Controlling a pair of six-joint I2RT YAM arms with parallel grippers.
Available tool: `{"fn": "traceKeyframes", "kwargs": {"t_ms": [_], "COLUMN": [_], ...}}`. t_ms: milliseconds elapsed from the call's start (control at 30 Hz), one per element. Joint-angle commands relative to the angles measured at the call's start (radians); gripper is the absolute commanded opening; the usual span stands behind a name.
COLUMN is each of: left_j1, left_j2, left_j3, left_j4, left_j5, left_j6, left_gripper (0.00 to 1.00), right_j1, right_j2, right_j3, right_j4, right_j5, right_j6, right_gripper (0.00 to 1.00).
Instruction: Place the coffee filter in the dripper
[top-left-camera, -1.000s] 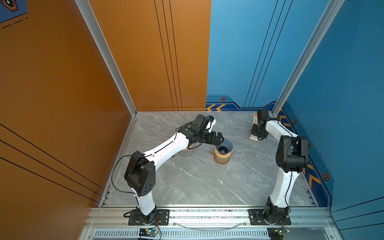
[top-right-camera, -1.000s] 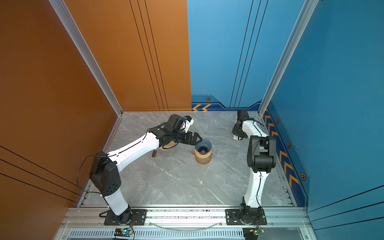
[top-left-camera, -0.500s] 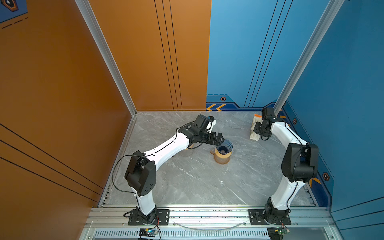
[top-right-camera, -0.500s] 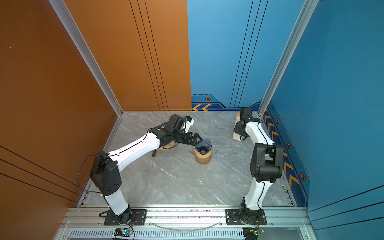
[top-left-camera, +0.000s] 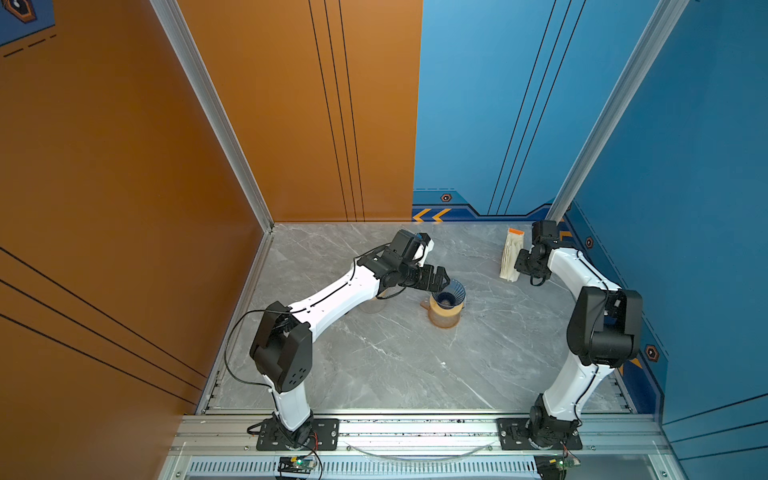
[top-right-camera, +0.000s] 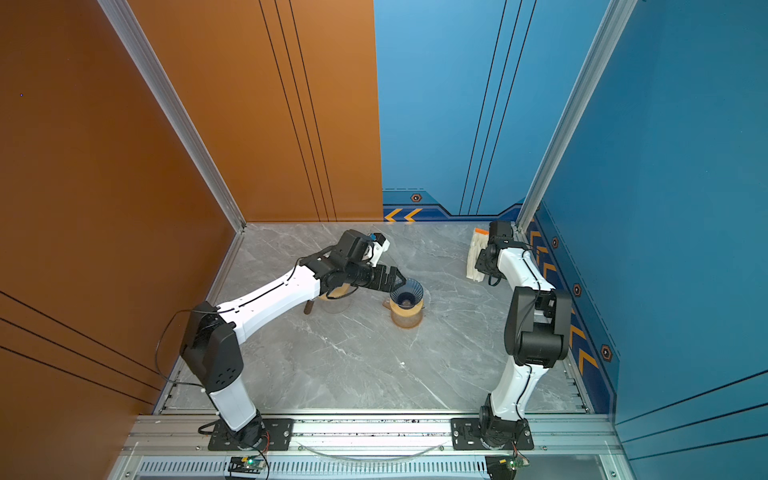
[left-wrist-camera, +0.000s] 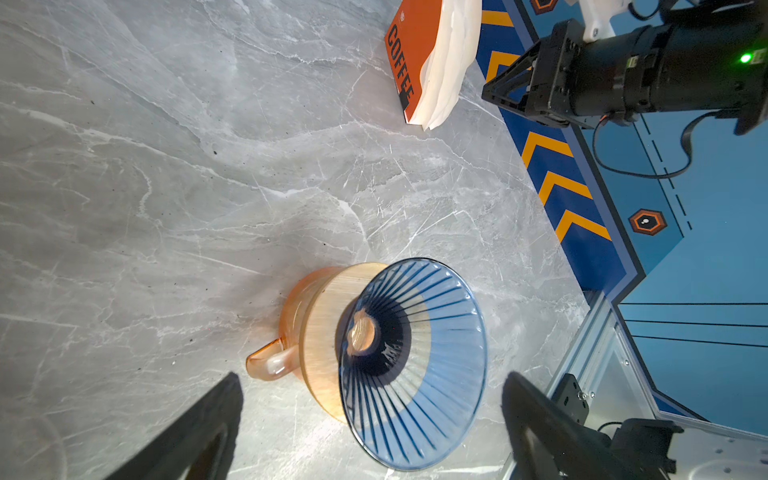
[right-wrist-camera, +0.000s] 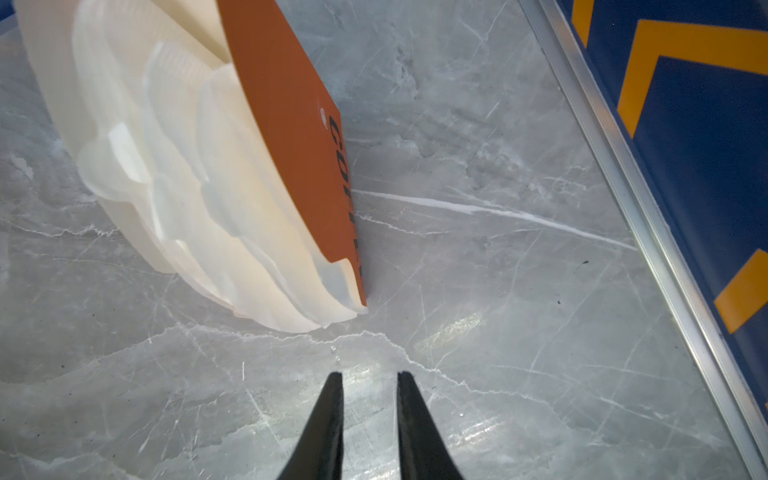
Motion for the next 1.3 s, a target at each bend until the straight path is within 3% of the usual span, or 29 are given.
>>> {"fn": "traceKeyframes", "kwargs": {"t_ms": [0, 1267], "left_j1": [-0.008, -0.013], "left_j2": [0.007, 0.031], "left_j3": [0.037, 0.063], "left_j4": [-0.015, -0.03], "left_j5": [0.018, 0.018], "left_j6": [-0.003, -0.006], "left_gripper": [0.98, 0.98], "right_j1": [-0.003, -0.028], "right_j2": [0.047, 0.206], "right_j3": [0.024, 0.14], "right_j4": [0.015, 0.018], "right_j5": [-0.031, -0.029], "right_j6": [-0.026, -0.036], "right_gripper": [0.21, 0.18]}}
